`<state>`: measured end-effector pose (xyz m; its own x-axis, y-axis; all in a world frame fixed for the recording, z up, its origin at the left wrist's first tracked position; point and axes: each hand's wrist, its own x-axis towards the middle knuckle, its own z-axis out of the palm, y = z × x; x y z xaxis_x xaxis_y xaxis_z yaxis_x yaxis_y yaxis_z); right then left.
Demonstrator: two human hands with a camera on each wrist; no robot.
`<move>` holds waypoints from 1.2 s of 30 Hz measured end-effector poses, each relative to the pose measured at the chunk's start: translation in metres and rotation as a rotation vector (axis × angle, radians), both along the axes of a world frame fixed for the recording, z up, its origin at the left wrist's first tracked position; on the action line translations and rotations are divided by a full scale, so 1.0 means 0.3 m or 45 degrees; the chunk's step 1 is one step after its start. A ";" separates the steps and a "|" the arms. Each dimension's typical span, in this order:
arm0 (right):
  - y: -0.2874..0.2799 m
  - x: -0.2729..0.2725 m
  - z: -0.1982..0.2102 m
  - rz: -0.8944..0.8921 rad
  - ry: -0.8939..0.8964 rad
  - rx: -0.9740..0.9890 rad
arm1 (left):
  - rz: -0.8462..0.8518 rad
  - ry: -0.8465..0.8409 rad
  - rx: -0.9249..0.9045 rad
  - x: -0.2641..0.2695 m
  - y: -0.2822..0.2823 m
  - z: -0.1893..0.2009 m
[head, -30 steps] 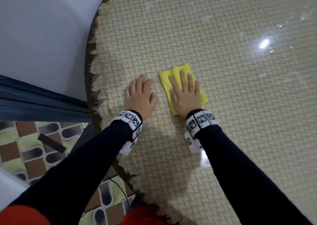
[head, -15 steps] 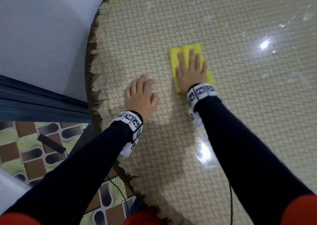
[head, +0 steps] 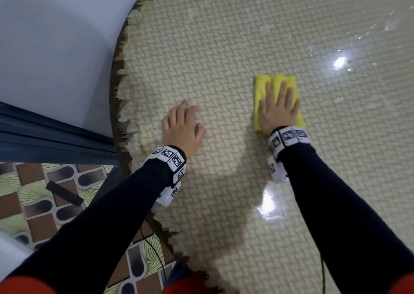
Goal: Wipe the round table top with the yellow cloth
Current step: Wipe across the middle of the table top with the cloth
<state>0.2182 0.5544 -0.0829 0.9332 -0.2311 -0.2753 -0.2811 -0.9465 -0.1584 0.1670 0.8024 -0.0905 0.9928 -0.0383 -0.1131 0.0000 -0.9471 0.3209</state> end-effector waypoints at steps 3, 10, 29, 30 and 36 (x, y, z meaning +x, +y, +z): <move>0.148 -0.056 -0.016 0.305 -0.005 0.027 | -0.003 0.002 -0.001 0.002 0.000 0.007; 0.028 -0.375 0.007 0.405 -0.027 0.014 | 0.025 -0.002 -0.078 0.016 0.003 0.022; 0.053 -0.279 -0.008 0.452 -0.022 0.025 | 0.211 -0.046 0.003 0.038 0.131 -0.007; 0.026 -0.211 -0.006 0.343 -0.014 0.003 | 0.205 -0.051 0.007 0.038 0.134 -0.006; 0.249 0.014 -0.026 0.267 0.022 0.030 | 0.153 -0.055 -0.001 0.035 0.145 0.006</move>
